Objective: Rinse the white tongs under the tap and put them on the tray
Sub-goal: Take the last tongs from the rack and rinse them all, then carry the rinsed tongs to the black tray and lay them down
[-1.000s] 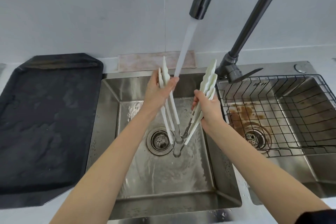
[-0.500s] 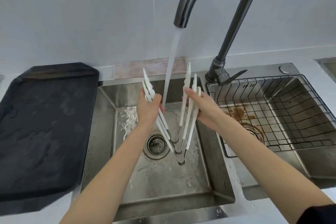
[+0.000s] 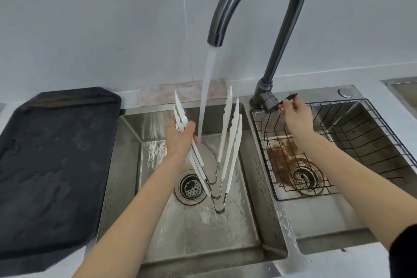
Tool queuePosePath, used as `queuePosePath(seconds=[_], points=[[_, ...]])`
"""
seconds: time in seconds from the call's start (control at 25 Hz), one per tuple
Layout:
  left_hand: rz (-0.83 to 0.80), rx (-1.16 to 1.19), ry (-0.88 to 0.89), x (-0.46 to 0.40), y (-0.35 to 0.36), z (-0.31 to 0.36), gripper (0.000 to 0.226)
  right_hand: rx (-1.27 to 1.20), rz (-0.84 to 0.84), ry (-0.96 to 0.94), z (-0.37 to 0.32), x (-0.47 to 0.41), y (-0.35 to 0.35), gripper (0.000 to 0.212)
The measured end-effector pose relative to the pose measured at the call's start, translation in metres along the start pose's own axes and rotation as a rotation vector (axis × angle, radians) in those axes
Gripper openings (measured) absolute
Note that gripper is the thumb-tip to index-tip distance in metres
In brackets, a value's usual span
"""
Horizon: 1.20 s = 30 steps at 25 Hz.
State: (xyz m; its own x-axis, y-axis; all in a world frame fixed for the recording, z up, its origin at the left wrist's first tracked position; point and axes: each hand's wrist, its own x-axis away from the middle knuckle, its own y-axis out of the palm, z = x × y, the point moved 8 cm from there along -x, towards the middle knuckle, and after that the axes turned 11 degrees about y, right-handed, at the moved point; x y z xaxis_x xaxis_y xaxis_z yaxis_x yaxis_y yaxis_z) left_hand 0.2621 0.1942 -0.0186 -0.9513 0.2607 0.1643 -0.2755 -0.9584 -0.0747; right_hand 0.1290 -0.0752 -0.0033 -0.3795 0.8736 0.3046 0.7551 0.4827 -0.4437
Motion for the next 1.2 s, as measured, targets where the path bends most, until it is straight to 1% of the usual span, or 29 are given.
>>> queuePosePath(seconds=[0.2,0.32,0.44,0.52,0.64,0.72,0.76,0.8,0.84,0.92,1.0,1.08,1.12,1.16,1.2], points=[[0.002,-0.003,-0.012,-0.002,-0.002,-0.001,0.016,0.107,0.062,-0.042,0.001,0.0,0.005,0.037],[0.005,0.017,-0.014,-0.001,-0.003,0.001,0.017,0.153,0.077,-0.065,-0.003,-0.001,0.004,0.035],[0.001,0.038,-0.022,0.002,-0.003,0.002,0.019,0.303,0.067,-0.1,-0.011,-0.007,0.004,0.039],[-0.002,0.053,-0.025,0.004,-0.004,0.003,0.019,0.357,0.056,-0.101,-0.018,-0.009,0.004,0.04],[0.001,0.038,-0.018,0.006,-0.006,0.006,0.019,0.311,0.045,-0.071,-0.019,-0.01,0.004,0.035],[-0.002,0.034,-0.005,0.008,-0.008,0.009,0.023,0.256,0.029,-0.002,-0.016,-0.008,0.004,0.033],[-0.003,0.036,0.004,0.008,-0.01,0.011,0.025,0.19,0.018,0.059,-0.015,-0.006,0.005,0.031],[-0.002,0.041,0.009,0.008,-0.011,0.013,0.026,0.082,-0.014,0.134,-0.013,0.0,0.01,0.031],[0.002,0.049,0.011,0.008,-0.013,0.014,0.027,-0.051,-0.074,0.208,-0.011,0.01,0.02,0.035],[0.013,0.064,0.009,0.008,-0.017,0.016,0.027,-0.243,-0.244,0.298,-0.006,0.04,0.046,0.048],[0.024,0.069,0.01,0.008,-0.021,0.017,0.026,-0.226,-0.441,0.283,0.001,0.08,0.072,0.064],[0.013,0.081,-0.005,0.009,-0.022,0.015,0.023,-0.114,-0.618,0.258,0.008,0.115,0.094,0.081],[-0.007,0.1,-0.015,0.011,-0.022,0.014,0.021,-0.06,-0.679,0.243,0.011,0.128,0.099,0.084],[-0.04,0.127,-0.022,0.012,-0.019,0.014,0.022,-0.047,-0.707,0.225,0.013,0.134,0.103,0.076],[-0.084,0.155,-0.03,0.014,-0.015,0.014,0.025,-0.094,-0.72,0.217,0.012,0.138,0.104,0.058]])
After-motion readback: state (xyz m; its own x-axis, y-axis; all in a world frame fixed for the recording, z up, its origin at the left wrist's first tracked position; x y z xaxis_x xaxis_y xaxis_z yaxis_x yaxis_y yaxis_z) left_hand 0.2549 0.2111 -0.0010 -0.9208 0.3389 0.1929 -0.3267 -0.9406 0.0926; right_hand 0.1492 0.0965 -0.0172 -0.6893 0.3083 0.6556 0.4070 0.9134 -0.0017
